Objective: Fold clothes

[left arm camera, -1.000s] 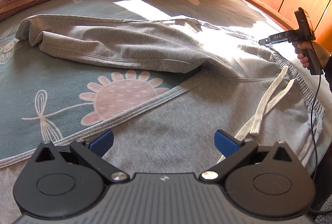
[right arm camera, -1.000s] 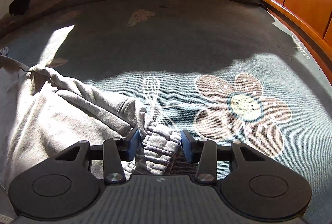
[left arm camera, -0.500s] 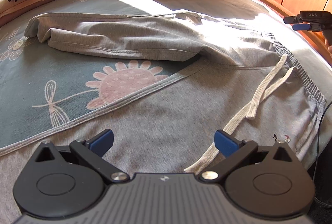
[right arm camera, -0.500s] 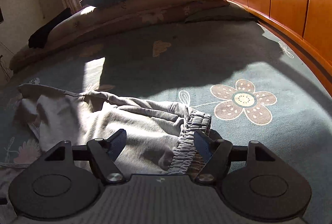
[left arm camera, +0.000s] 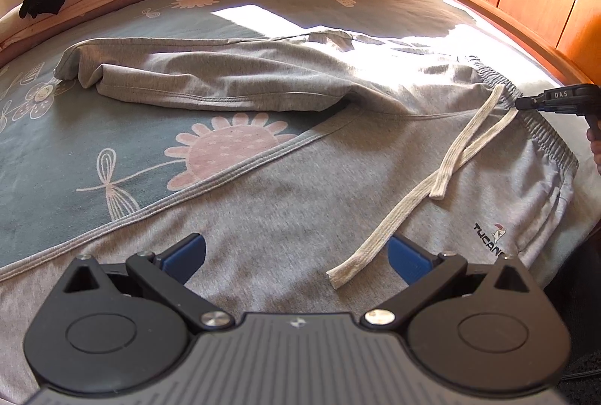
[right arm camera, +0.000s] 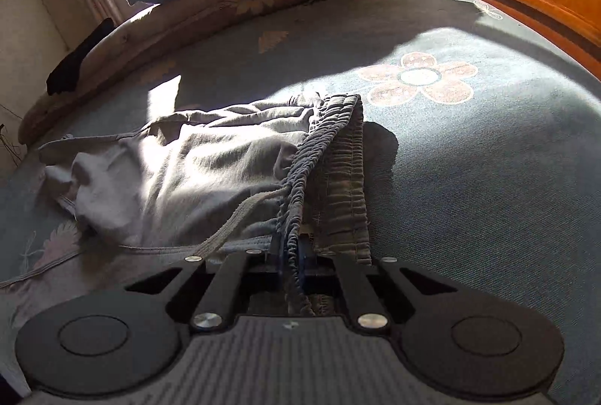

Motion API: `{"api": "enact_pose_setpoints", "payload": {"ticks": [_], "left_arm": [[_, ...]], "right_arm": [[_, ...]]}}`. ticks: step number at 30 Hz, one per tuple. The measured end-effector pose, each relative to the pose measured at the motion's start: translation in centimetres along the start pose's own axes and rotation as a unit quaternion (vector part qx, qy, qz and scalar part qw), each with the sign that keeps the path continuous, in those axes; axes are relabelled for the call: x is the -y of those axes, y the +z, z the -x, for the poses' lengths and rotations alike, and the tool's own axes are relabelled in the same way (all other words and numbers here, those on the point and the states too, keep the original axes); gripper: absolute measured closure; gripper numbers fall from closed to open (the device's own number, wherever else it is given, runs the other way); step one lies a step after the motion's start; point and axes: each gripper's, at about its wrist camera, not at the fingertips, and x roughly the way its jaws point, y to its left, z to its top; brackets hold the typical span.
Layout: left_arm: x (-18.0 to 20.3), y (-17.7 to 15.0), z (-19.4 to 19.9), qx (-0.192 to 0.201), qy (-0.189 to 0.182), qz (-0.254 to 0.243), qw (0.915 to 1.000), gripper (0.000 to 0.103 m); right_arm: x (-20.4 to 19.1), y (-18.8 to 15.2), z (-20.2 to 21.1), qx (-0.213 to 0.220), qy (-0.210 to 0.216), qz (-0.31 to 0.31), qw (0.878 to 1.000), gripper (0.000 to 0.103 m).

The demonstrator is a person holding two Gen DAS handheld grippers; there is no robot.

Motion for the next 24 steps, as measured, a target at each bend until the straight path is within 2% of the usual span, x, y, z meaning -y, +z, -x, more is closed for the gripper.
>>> {"api": "enact_pose_setpoints", "payload": {"ticks": [4, 6, 8, 10, 13, 17, 20, 22, 23, 24], "left_arm": [[0.3, 0.0, 0.0, -0.002, 0.001, -0.004, 1.0, 0.001], [0.4, -0.1, 0.0, -0.002, 0.002, -0.007, 1.0, 0.001], [0.3, 0.0, -0.2, -0.004, 0.002, -0.003, 1.0, 0.001], [0.3, 0.1, -0.4, -0.007, 0.003, -0.002, 1.0, 0.001], [0.8, 0.1, -0.6, -0.009, 0.003, -0.008, 0.9999, 0.001], [0.8, -0.2, -0.1, -0.007, -0.002, -0.011, 0.9999, 0.001], [-0.1, -0.4, 0.6, -0.005, 0.018, -0.007, 0.9998, 0.001], [-0.8, -0.6, 1.0, -0.003, 0.032, -0.004, 0.9995, 0.001], [-1.2, -0.7, 1.3, 0.0, 0.039, 0.001, 0.9992, 0.001], [-1.5, -0.8, 1.5, 0.003, 0.042, 0.008, 0.9991, 0.001]], "right_arm": [[0.6, -0.4, 0.6, 0.028, -0.011, -0.027, 0.999, 0.091], [0.8, -0.6, 0.9, 0.044, -0.016, -0.038, 0.998, 0.082], [0.9, -0.8, 1.3, 0.059, -0.022, -0.049, 0.997, 0.082], [-0.2, -0.6, 1.6, 0.07, -0.005, -0.037, 0.997, 0.082], [-2.4, -0.3, 1.1, 0.06, 0.012, -0.008, 0.998, 0.082], [-2.3, -0.8, 0.9, 0.043, -0.034, -0.027, 0.998, 0.08], [-1.9, -1.1, 0.7, 0.031, -0.074, -0.044, 0.996, 0.08], [-2.1, -1.3, 1.2, 0.029, -0.097, -0.044, 0.994, 0.068], [-2.7, -1.3, 2.0, 0.036, -0.095, -0.034, 0.994, 0.061], [-3.4, -1.5, 2.6, 0.037, -0.08, -0.027, 0.996, 0.059]]}}
